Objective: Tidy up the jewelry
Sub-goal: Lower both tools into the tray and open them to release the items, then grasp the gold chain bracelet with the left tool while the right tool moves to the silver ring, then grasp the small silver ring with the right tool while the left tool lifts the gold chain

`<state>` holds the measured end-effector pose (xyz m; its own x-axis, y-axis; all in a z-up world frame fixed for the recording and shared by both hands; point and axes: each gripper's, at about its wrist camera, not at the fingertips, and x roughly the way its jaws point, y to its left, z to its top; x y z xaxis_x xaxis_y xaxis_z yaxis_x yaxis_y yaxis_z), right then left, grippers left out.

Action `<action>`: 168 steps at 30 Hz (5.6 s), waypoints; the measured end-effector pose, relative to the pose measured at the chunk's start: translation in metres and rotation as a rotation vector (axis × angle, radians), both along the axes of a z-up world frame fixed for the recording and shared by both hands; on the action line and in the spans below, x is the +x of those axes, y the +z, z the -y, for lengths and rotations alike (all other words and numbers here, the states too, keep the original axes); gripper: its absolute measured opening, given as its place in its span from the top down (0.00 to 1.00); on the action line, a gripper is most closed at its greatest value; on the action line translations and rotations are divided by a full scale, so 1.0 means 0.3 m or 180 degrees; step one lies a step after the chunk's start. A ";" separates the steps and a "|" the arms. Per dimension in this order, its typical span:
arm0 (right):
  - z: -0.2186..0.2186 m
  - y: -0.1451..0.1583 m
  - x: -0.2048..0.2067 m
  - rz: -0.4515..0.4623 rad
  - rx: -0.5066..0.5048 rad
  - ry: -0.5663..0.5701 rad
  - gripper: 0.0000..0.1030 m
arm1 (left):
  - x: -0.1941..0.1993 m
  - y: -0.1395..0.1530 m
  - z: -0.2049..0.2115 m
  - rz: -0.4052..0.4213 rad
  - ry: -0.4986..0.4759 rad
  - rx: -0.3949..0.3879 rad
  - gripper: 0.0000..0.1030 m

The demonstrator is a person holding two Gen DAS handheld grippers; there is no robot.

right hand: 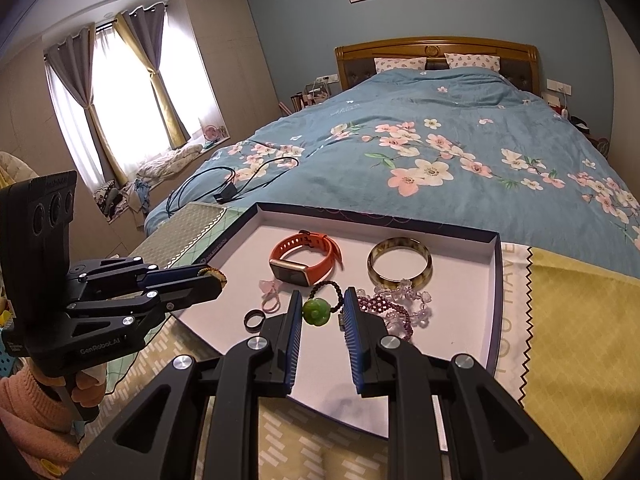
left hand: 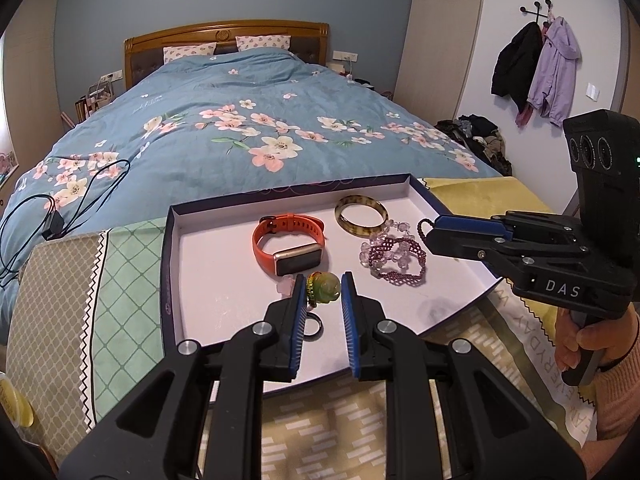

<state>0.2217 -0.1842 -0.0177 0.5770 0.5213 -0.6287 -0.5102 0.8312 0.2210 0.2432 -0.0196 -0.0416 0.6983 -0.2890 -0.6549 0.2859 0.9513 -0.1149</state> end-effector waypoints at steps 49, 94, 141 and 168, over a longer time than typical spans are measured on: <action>-0.049 -0.107 0.113 -0.0247 -0.0287 -0.0128 0.81 | 0.157 -0.151 0.015 -0.0322 0.0204 0.0084 0.83; 0.203 -0.128 -0.322 -0.0354 -0.0009 -0.0219 0.60 | -0.518 -0.192 0.379 -0.0649 -0.1813 -0.0013 0.75; 0.062 -0.175 -0.509 -0.0134 -0.0815 0.0306 0.85 | -0.369 -0.176 0.148 -0.0595 -0.0880 -0.0091 0.87; 0.033 -0.175 -0.428 -0.0182 -0.0799 0.0157 0.81 | -0.341 -0.162 0.067 -0.0515 -0.0653 -0.0219 0.87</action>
